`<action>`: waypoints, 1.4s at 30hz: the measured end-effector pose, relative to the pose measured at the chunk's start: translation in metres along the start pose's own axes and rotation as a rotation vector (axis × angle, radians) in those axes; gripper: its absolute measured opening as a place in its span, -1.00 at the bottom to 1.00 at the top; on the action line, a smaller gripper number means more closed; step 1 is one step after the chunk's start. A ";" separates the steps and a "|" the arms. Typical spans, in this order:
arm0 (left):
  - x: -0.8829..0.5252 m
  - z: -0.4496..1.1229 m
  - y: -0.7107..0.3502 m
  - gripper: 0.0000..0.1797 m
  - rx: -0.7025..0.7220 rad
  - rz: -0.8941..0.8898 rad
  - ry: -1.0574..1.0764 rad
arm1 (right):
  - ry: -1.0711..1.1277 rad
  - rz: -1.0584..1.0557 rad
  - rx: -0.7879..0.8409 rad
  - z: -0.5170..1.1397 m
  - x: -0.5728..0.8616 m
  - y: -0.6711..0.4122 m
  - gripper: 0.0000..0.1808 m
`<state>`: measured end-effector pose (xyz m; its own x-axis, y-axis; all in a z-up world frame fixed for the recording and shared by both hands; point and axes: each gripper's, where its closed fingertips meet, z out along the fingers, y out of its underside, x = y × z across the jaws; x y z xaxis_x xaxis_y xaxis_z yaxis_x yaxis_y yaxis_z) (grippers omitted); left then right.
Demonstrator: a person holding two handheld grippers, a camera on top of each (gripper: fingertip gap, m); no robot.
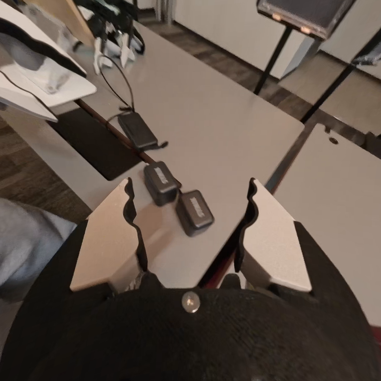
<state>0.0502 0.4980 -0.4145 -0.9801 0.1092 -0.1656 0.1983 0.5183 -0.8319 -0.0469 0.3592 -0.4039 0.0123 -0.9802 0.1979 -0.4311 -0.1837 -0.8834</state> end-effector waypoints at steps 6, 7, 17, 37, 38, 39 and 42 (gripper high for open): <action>-0.024 -0.106 0.039 -0.12 0.018 -0.111 -0.316 | -0.102 -0.127 0.097 0.017 -0.094 -0.050 0.26; -0.027 -0.121 0.046 -0.12 0.017 -0.130 -0.355 | -0.125 -0.138 0.109 0.018 -0.111 -0.061 0.26; -0.040 -0.327 0.132 -0.08 0.128 -0.334 -0.676 | -0.403 -0.318 0.186 0.033 -0.329 -0.145 0.23; 0.168 -0.874 0.403 0.05 -0.101 -0.814 -1.764 | -1.447 -0.592 0.445 -0.008 -0.965 -0.309 0.22; 0.184 -0.884 0.413 0.04 -0.111 -0.850 -1.809 | -1.490 -0.608 0.440 -0.011 -0.988 -0.309 0.22; 0.198 -0.893 0.423 0.04 -0.127 -0.880 -1.845 | -1.533 -0.625 0.441 -0.014 -1.010 -0.309 0.22; 0.229 -0.926 0.449 0.05 -0.206 -0.949 -1.951 | -1.665 -0.674 0.458 -0.020 -1.075 -0.314 0.17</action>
<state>-0.0808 1.5414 -0.3356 0.4978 -0.8552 -0.1446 -0.3472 -0.0437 -0.9368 0.0574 1.4722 -0.3311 0.9449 0.2575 0.2021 0.2674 -0.2513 -0.9302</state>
